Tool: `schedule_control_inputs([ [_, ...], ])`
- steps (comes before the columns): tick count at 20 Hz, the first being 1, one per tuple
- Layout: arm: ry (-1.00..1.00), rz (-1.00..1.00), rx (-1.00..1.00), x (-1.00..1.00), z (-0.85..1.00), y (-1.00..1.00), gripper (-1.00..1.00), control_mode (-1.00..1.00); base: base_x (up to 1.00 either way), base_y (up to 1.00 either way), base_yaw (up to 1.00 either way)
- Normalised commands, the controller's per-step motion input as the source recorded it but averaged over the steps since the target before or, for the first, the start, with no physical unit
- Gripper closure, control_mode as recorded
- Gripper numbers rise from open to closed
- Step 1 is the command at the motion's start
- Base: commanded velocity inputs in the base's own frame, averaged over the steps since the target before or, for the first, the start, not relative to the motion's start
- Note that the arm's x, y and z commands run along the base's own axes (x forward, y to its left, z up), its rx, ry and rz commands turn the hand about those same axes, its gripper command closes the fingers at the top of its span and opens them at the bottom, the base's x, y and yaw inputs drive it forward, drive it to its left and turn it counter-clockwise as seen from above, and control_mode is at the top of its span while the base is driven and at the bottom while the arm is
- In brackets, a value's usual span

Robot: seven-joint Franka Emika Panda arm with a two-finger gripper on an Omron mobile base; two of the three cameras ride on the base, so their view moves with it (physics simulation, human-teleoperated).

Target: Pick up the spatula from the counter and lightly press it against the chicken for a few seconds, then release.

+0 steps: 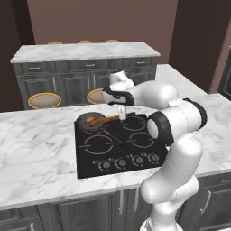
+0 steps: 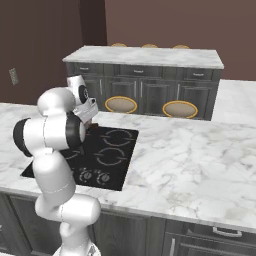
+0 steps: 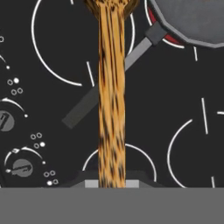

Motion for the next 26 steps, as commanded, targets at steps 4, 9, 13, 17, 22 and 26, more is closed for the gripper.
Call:
schedule_control_inputs([
  [4,0.0,0.0,-0.01,0.13,-0.1,0.03,1.0,-1.0,0.0,0.0,0.0],
  [9,0.0,0.0,-0.01,0.1,-0.03,0.01,1.0,-1.0,0.0,0.0,0.0],
  [13,0.0,0.01,0.0,0.16,0.0,0.03,1.0,-1.0,0.0,0.0,0.0],
  [17,0.0,0.02,0.0,0.25,0.0,0.05,1.0,-1.0,0.0,0.0,0.0],
  [22,0.0,0.02,0.0,0.26,-0.03,0.07,1.0,-1.0,0.0,0.0,0.0],
  [26,0.0,0.01,0.0,0.23,-0.05,0.04,1.0,-1.0,0.0,0.0,0.0],
])
